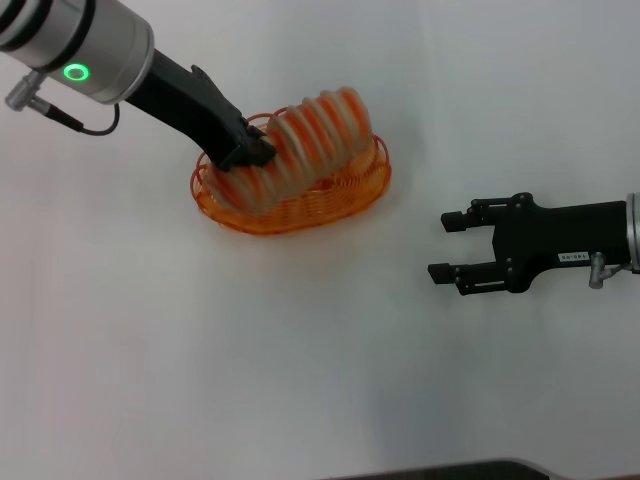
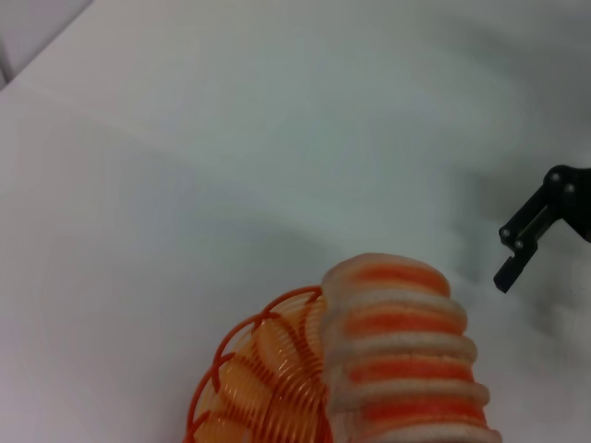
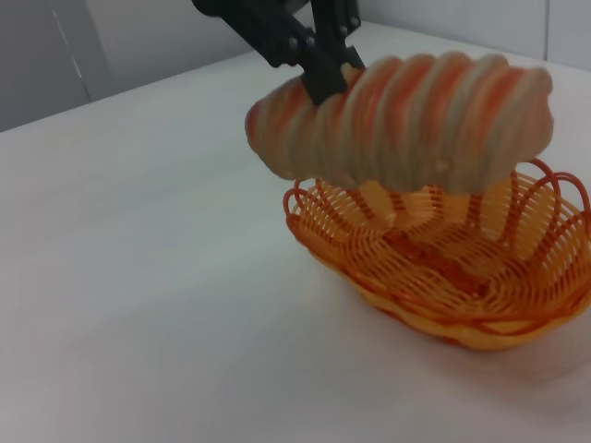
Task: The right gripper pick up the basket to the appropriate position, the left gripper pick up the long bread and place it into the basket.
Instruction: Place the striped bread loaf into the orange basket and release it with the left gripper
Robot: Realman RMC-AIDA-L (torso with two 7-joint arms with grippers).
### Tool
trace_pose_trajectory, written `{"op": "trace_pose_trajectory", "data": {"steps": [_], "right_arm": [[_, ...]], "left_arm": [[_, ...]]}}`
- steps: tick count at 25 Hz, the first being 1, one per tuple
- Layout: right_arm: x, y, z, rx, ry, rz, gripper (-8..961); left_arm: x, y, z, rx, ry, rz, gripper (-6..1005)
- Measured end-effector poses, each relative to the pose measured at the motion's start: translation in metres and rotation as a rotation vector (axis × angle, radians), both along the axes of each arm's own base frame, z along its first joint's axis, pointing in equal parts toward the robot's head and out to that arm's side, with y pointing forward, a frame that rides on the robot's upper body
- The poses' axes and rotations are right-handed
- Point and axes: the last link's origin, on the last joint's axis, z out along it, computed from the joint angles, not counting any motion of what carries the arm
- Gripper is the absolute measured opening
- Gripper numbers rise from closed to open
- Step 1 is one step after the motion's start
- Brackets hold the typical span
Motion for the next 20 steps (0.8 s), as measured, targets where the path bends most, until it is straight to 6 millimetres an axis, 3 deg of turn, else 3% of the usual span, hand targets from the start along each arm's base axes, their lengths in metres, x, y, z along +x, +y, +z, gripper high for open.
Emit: {"op": "trace_pose_trajectory", "data": {"steps": [11, 20], "right_arm": [[0.000, 0.000, -0.001, 0.005, -0.001, -0.005, 776], [-0.002, 0.003, -0.001, 0.004, 0.002, 0.001, 776]], "left_arm": [[-0.003, 0.007, -0.013, 0.058, 0.018, 0.051, 107], [-0.010, 0.009, -0.013, 0.097, 0.026, 0.103, 210]]}}
